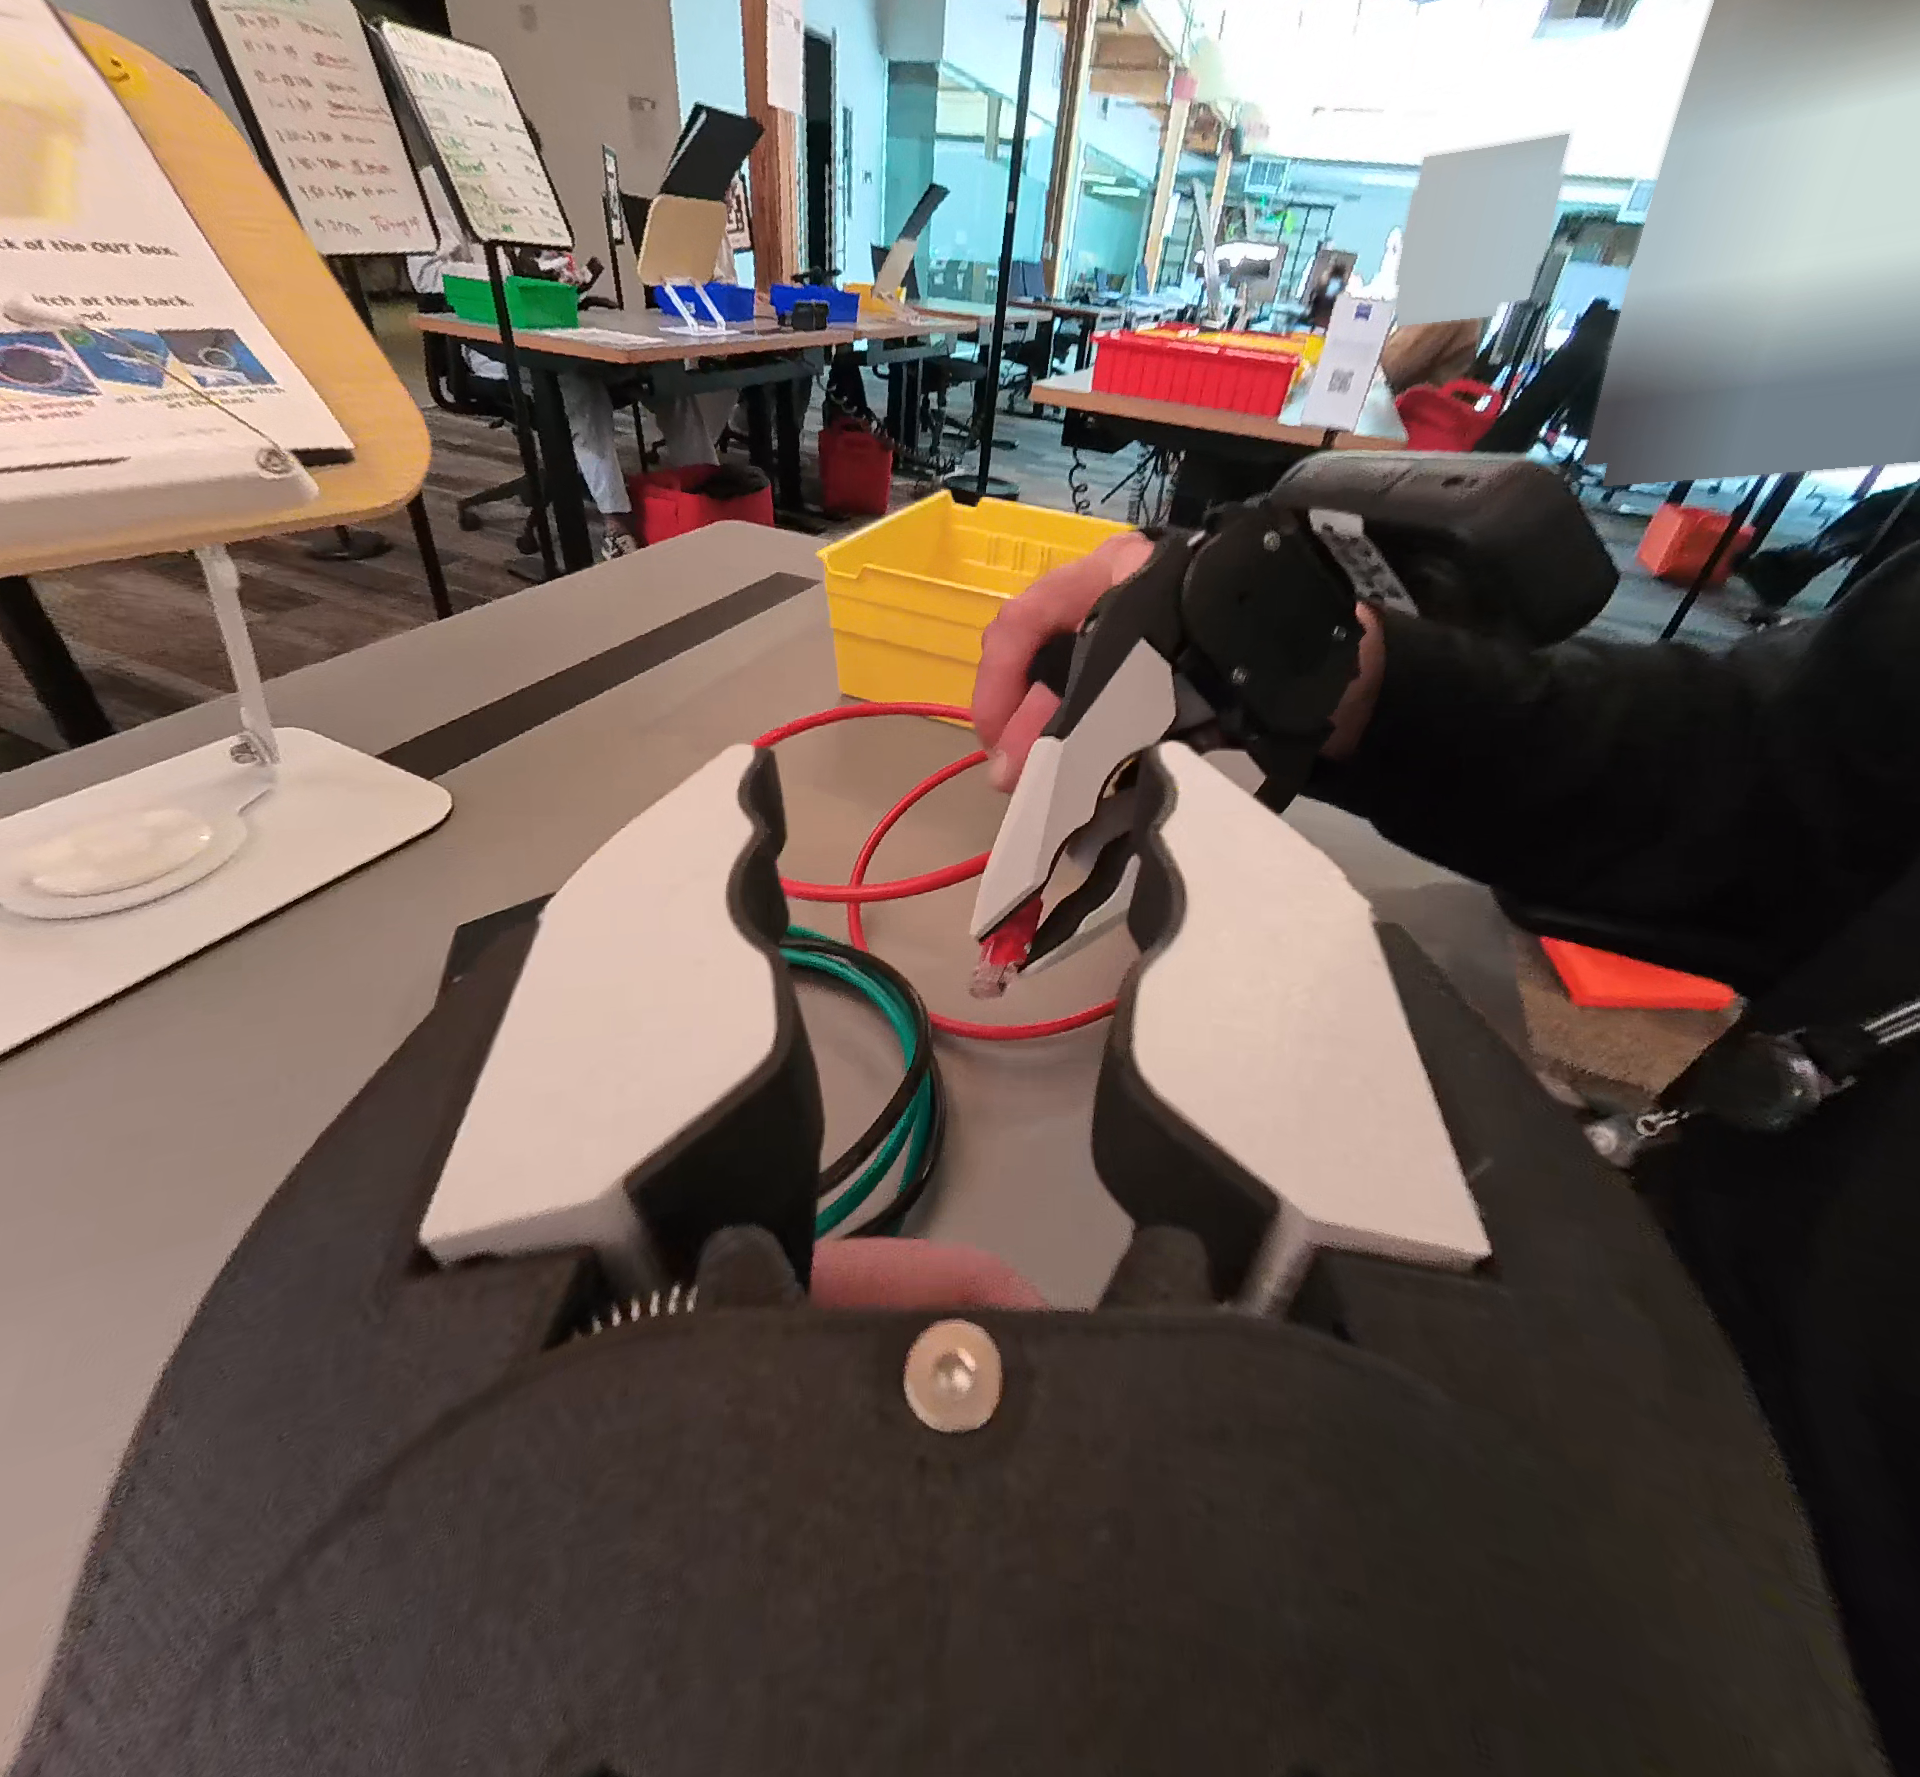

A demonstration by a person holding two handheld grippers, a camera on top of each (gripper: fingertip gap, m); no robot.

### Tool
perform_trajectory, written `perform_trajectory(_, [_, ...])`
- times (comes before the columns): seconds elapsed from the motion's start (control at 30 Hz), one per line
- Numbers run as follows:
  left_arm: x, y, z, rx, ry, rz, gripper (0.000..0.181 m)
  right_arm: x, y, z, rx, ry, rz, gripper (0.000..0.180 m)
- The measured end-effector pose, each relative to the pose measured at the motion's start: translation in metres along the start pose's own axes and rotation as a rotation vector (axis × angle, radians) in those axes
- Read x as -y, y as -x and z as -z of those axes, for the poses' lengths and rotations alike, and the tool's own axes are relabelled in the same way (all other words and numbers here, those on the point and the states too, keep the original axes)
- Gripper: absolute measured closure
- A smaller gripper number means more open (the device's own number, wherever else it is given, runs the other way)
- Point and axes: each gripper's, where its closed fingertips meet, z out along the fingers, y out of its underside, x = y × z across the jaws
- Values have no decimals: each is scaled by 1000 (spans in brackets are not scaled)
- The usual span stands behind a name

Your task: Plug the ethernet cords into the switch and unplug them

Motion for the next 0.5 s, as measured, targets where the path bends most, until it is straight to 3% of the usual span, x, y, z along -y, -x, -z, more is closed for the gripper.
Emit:
perform_trajectory(0.1, [8, -1, 1, -18, -38, 28, 115, 0, 0, 0, 2, 0, 0, 168])
perform_trajectory(0.27, [22, -16, 7, -105, -106, -13, 169, -1, 0, 0, 1, 0, -1, 168])
perform_trajectory(0.43, [19, -29, 1, -53, -23, -266, 180, -1, 1, -1, 4, 0, -1, 168])
perform_trajectory(0.5, [13, -29, -4, 4, 60, -387, 174, 0, 2, -2, 6, 0, 0, 168])
